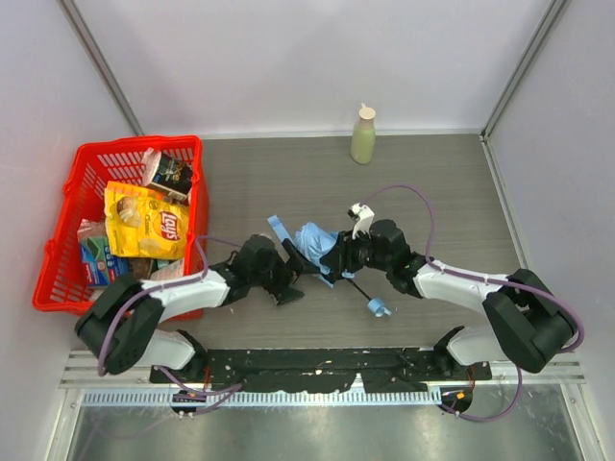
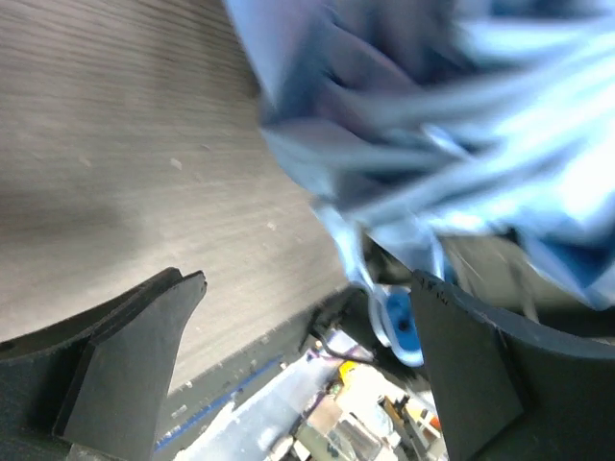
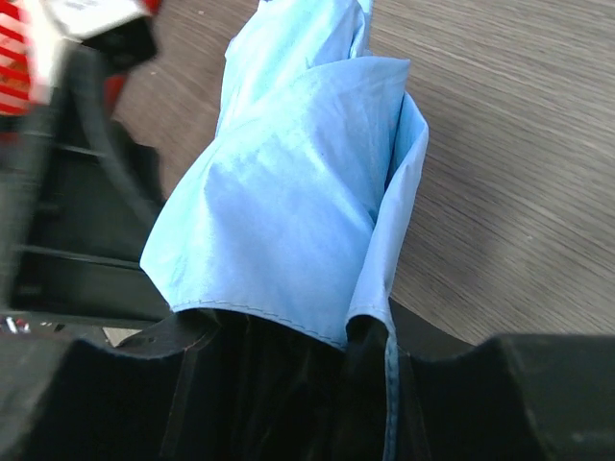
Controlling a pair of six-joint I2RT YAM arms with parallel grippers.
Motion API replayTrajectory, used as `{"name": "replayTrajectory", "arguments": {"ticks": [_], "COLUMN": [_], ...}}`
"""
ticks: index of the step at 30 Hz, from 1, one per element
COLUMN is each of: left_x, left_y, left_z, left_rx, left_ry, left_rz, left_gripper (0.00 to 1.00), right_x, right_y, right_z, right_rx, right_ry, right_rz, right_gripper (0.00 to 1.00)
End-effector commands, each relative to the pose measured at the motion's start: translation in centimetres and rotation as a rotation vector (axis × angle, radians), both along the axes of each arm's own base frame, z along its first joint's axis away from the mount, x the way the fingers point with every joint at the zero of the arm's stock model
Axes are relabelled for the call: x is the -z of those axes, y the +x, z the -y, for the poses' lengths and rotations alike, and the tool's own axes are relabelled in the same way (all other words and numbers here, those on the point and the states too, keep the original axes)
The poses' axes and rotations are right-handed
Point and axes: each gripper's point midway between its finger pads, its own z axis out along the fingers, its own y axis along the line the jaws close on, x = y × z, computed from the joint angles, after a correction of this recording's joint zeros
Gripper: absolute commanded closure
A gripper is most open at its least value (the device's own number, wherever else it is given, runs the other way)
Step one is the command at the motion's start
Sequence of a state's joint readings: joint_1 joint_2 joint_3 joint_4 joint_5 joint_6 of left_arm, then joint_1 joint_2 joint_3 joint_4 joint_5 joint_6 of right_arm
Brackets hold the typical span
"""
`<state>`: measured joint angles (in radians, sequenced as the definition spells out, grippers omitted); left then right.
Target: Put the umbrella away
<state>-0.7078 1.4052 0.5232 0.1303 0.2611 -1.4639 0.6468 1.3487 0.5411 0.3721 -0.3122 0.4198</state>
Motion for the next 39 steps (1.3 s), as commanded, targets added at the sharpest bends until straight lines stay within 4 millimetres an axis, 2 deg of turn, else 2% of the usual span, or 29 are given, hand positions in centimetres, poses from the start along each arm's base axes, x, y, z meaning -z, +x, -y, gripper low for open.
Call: {"name": "replayTrajectory", "arguments": {"ticks": [1, 4, 8, 13, 17, 20, 25, 31, 39], "left_x": [-7.2, -8.7, -11.1, -10.5, -10.2, -8.8, -7.4, -6.8, -8.6], "left_y": [1.7, 2.3, 4.4, 6.3, 8.1, 8.2, 7.7, 7.7, 8.6], "left_z": [0.2, -0.9, -1.7, -0.7, -0.8, -1.3, -1.5, 0.0, 1.9], "left_rx": [-0.013, -0.053, -0.105, -0.085, -0.118, -0.101, -0.083, -0.078, -0.097], "left_ry": [-0.144, -0.147, -0.142, -0.053, -0.009, 0.081, 0.126, 0.051, -0.087], "left_rz": [0.244, 0.282, 0.33, 0.29, 0.313, 0.264, 0.211, 0.175, 0.204], "left_gripper": [0.0, 0.0, 0.0, 0.0, 0.0, 0.0, 0.0, 0.0, 0.0], "right_x": [-2.5, -2.4, -3.8, -5.6, -6.4, -6.7, -7.7, -8.6, -8.5], "right_y": [1.7, 1.5, 1.1, 1.3, 1.1, 1.1, 1.3, 0.9, 0.0], "right_z": [0.7, 0.8, 0.5, -0.2, -0.7, -0.6, -0.2, -1.7, -3.3], "right_rx": [0.065, 0.057, 0.041, 0.028, 0.011, 0.02, 0.044, 0.008, -0.041], "right_ry": [0.025, 0.018, 0.058, 0.086, 0.093, 0.1, 0.106, 0.134, 0.165], "right_rz": [0.11, 0.108, 0.135, 0.16, 0.169, 0.174, 0.198, 0.212, 0.196], "right_gripper": [0.99, 0.99, 0.99, 0.99, 0.99, 0.99, 0.99, 0.99, 0.99]}}
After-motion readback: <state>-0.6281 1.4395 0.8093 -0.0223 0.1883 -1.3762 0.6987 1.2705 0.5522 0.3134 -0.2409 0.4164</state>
